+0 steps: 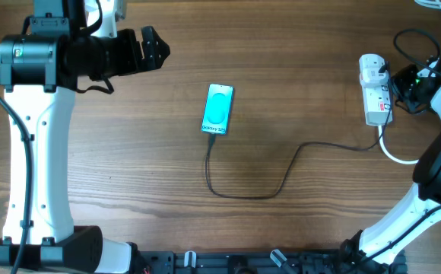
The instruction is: Plug charger to phone and switch on socket
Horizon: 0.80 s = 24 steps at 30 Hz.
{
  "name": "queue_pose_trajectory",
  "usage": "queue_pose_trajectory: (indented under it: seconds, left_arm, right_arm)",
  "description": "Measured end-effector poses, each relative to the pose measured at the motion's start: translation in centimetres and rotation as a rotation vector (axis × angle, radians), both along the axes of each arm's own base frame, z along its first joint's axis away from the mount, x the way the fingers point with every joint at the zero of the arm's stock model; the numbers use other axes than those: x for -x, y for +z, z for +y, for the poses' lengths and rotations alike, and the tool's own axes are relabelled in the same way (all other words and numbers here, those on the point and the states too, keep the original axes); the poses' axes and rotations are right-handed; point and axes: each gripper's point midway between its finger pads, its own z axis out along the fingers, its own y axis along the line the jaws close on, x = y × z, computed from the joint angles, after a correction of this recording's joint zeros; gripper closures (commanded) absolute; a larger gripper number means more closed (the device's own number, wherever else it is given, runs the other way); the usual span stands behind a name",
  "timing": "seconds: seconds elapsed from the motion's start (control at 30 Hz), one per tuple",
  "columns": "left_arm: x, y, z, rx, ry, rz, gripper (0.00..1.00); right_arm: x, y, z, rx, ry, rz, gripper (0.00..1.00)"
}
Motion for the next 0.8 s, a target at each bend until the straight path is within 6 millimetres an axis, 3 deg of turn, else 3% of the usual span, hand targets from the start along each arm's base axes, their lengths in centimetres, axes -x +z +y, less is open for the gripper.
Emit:
queue_pose_trajectory:
  seconds: [0.8]
  left_arm:
    - [0.0, 0.0, 0.0, 0.000, 0.000, 0.000, 0.00]
  right_arm:
    - [0.5, -0.6, 1.2, 0.039, 0.140, 0.047, 0.96]
